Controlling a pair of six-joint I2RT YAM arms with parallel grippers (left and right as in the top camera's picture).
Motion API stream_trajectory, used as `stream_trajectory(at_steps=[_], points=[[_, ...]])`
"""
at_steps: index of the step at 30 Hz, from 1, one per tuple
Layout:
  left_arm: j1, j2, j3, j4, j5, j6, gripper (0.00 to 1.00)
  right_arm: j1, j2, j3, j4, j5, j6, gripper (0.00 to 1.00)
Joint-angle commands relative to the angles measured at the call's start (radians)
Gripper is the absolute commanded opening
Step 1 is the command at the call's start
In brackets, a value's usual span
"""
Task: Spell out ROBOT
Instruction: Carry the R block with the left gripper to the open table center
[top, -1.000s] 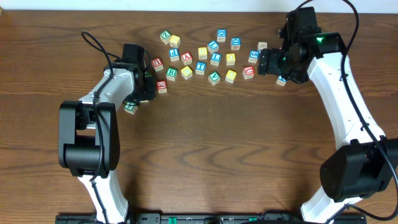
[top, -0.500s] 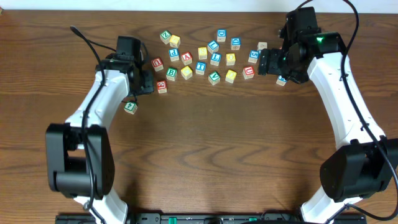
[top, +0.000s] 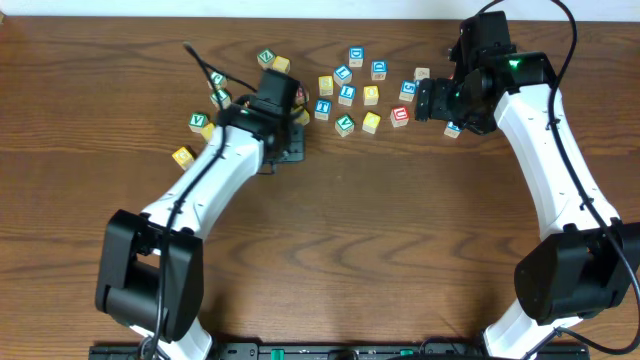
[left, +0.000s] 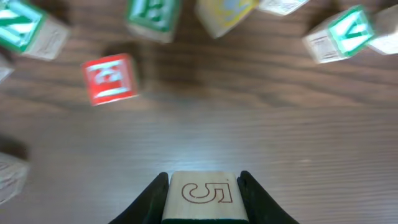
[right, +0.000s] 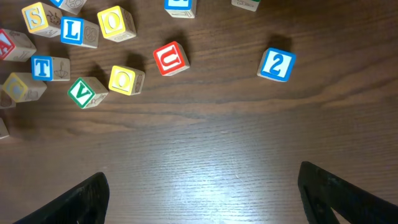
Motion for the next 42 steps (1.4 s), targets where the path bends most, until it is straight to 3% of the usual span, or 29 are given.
stream_trajectory(at_steps=[1, 13, 22, 42], points=[[-0.031, 0.039, 0.007, 0.021, -0.006, -0.054, 0.31, -0.002, 0.002, 0.018, -0.003, 0.011, -0.002, 0.92], [-0.075, 0.156, 0.007, 0.130, -0.006, -0.079, 0.31, -0.002, 0.002, 0.018, -0.009, 0.011, -0.005, 0.92], [-0.075, 0.164, 0.007, 0.126, -0.007, -0.017, 0.31, -0.002, 0.002, 0.017, -0.010, 0.011, -0.013, 0.93], [-0.075, 0.238, 0.007, 0.151, -0.014, -0.018, 0.31, -0.004, 0.002, 0.014, -0.010, 0.011, -0.021, 0.93]])
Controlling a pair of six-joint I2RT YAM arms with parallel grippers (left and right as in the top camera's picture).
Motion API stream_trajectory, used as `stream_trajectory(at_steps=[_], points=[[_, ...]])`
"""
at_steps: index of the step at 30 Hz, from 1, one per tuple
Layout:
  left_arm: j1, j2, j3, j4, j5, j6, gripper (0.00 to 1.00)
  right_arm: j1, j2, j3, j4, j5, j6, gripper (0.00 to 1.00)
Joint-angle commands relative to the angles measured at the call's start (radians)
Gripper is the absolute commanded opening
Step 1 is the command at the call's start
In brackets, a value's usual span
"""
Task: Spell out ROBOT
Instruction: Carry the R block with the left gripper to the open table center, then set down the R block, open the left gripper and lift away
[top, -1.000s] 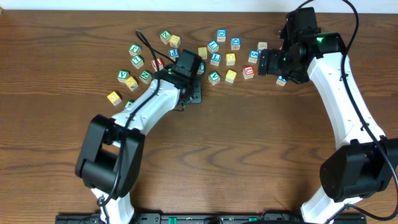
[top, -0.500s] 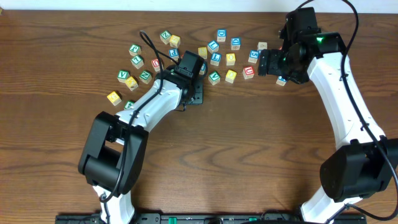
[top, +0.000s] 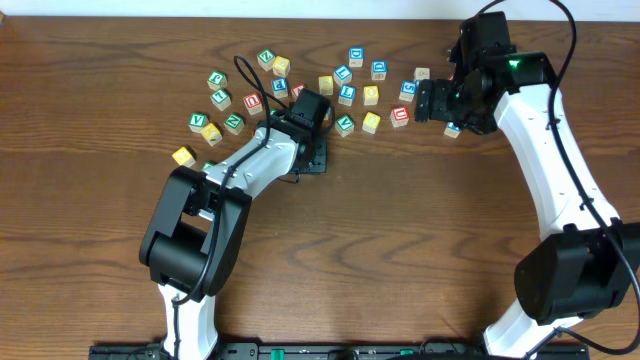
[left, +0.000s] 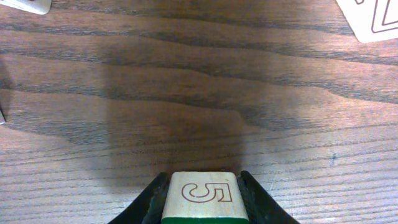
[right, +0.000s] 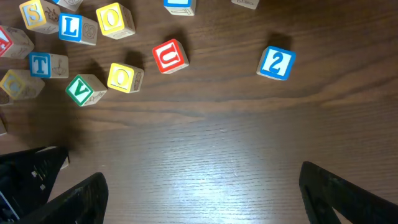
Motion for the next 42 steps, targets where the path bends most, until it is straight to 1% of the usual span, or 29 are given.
stream_trajectory(at_steps=[1, 9, 11, 16, 19, 22, 24, 31, 37, 42], points=[[-0.002, 0.007, 0.007, 0.000, -0.013, 0.010, 0.31, -0.004, 0.002, 0.014, -0.004, 0.011, -0.013, 0.93], [-0.002, 0.007, 0.007, -0.003, -0.013, 0.010, 0.32, -0.004, 0.002, 0.014, -0.005, 0.012, -0.013, 0.93], [-0.002, 0.007, 0.007, -0.007, -0.013, 0.010, 0.41, -0.004, 0.002, 0.014, -0.005, 0.011, -0.013, 0.93], [-0.002, 0.007, 0.007, -0.011, -0.013, 0.009, 0.47, -0.004, 0.002, 0.014, -0.006, 0.011, -0.013, 0.93], [-0.002, 0.007, 0.007, -0.011, -0.012, 0.009, 0.53, -0.004, 0.002, 0.014, -0.007, 0.011, -0.013, 0.93], [-0.002, 0.007, 0.007, -0.011, -0.012, 0.009, 0.55, -0.004, 0.002, 0.014, -0.007, 0.011, -0.013, 0.93], [-0.002, 0.007, 0.007, -0.011, -0.012, 0.010, 0.59, -0.004, 0.002, 0.014, -0.007, 0.012, -0.013, 0.93], [-0.002, -0.018, 0.008, -0.012, -0.012, 0.010, 0.62, -0.004, 0.002, 0.014, -0.006, 0.012, -0.013, 0.93], [0.003, -0.101, 0.013, -0.019, -0.013, 0.010, 0.62, -0.004, 0.002, 0.014, -0.004, 0.012, -0.013, 0.93], [0.031, -0.181, 0.039, -0.058, -0.013, 0.011, 0.62, -0.004, 0.002, 0.014, -0.004, 0.012, -0.013, 0.93]])
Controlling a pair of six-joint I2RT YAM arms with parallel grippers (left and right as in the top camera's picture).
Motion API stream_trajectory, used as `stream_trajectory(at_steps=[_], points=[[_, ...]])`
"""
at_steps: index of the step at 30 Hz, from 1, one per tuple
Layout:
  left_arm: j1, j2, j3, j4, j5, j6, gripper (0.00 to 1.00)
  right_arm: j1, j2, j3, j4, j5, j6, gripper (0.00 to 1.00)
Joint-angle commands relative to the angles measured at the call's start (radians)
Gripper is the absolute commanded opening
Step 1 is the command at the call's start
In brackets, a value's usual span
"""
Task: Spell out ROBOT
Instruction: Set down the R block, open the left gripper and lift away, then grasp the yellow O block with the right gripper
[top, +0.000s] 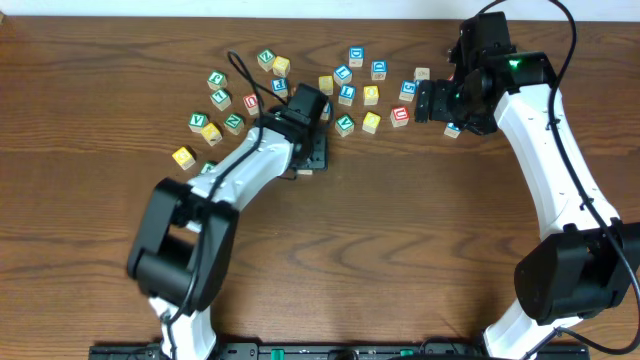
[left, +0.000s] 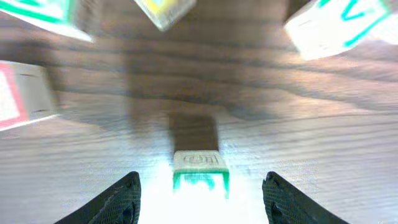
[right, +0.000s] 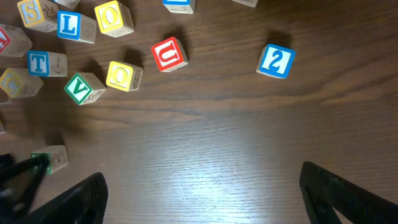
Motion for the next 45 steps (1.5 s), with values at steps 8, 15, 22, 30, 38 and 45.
stream_trajectory(at_steps=[8, 15, 22, 30, 38, 45], points=[[0.095, -0.225, 0.045, -0.096, -0.013, 0.012, 0.62, 0.010, 0.002, 0.013, 0.028, 0.005, -0.011, 0.92], [0.196, -0.338, 0.045, -0.186, -0.014, 0.035, 0.62, 0.035, 0.012, 0.008, 0.132, -0.053, 0.079, 0.85], [0.319, -0.362, 0.045, -0.288, -0.122, 0.039, 0.62, 0.136, 0.128, 0.008, 0.270, -0.053, 0.212, 0.80], [0.355, -0.362, 0.044, -0.305, -0.122, 0.042, 0.62, 0.166, 0.263, 0.008, 0.372, -0.050, 0.296, 0.67], [0.355, -0.362, 0.043, -0.305, -0.122, 0.042, 0.62, 0.188, 0.339, 0.008, 0.433, -0.032, 0.296, 0.57], [0.355, -0.360, 0.043, -0.306, -0.122, 0.042, 0.62, 0.204, 0.389, 0.008, 0.444, 0.029, 0.314, 0.51]])
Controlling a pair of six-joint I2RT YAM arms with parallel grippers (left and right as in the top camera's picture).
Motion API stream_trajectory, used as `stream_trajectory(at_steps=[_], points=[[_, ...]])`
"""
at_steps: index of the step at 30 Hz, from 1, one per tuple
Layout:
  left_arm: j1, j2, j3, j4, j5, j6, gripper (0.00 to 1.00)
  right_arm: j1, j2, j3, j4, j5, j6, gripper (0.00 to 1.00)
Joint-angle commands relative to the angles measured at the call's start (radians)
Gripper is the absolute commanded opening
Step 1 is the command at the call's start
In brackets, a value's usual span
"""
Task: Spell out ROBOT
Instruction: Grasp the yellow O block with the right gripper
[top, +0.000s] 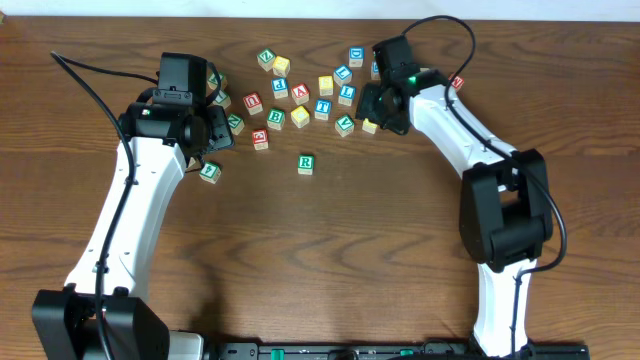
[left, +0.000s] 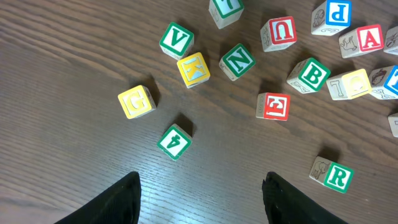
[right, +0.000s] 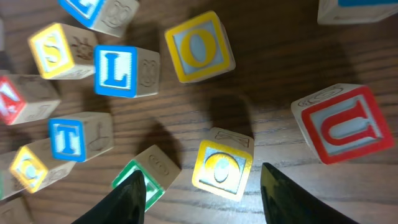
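A green R block (top: 306, 163) lies alone on the table below the scattered letter blocks, also bottom right in the left wrist view (left: 333, 175). My right gripper (right: 208, 186) is open and low over the cluster, a yellow O block (right: 221, 168) just ahead between its fingers. A second yellow O (right: 199, 45), a blue T (right: 73, 138) and a red U (right: 339, 124) lie close by. A green B (left: 311, 74) sits in the cluster. My left gripper (left: 202, 205) hangs open and empty above the left blocks.
Around the left gripper lie a green 4 (left: 174, 141), yellow G (left: 137, 101), yellow K (left: 193, 68), green N (left: 237, 61) and red E (left: 273, 106). A blue L (right: 121, 68) and a green block (right: 146, 180) crowd the right gripper's O.
My left arm has moved from just over the set-down green block to the left side of the cluster. My right arm has come from the far right to low over a yellow O.
My left gripper first held a green block, its 5 face showing, above the cluster, then low at the table. Then it stood open over the released block. Now that R block lies alone. The right gripper stayed open at the right until its shift to the O.
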Motion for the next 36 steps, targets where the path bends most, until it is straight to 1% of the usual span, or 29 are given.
stream_trajectory(at_steps=[1, 8, 15, 18, 21, 26, 30, 36], points=[[0.003, -0.009, 0.022, -0.003, -0.017, 0.013, 0.62, 0.010, 0.047, 0.008, 0.012, 0.036, 0.016, 0.50], [0.003, -0.009, 0.022, -0.014, -0.017, 0.013, 0.62, 0.010, 0.081, 0.008, 0.015, 0.040, 0.016, 0.48], [0.003, -0.009, 0.022, -0.015, -0.017, 0.013, 0.62, 0.009, 0.083, 0.008, 0.014, 0.075, 0.000, 0.39], [0.003, -0.009, 0.022, -0.015, -0.017, 0.013, 0.62, 0.008, 0.083, 0.008, 0.003, 0.075, -0.036, 0.31], [0.003, -0.009, 0.022, -0.015, -0.017, 0.013, 0.62, 0.008, 0.078, 0.012, -0.011, 0.074, -0.059, 0.26], [0.003, -0.009, 0.022, -0.015, -0.017, 0.013, 0.62, 0.008, 0.050, 0.015, -0.048, 0.074, -0.081, 0.22], [0.003, -0.009, 0.022, -0.015, -0.017, 0.013, 0.62, 0.008, 0.007, 0.015, -0.099, 0.071, -0.125, 0.22], [0.003, -0.009, 0.022, -0.014, -0.017, 0.013, 0.62, 0.026, -0.041, 0.015, -0.196, -0.020, -0.208, 0.21]])
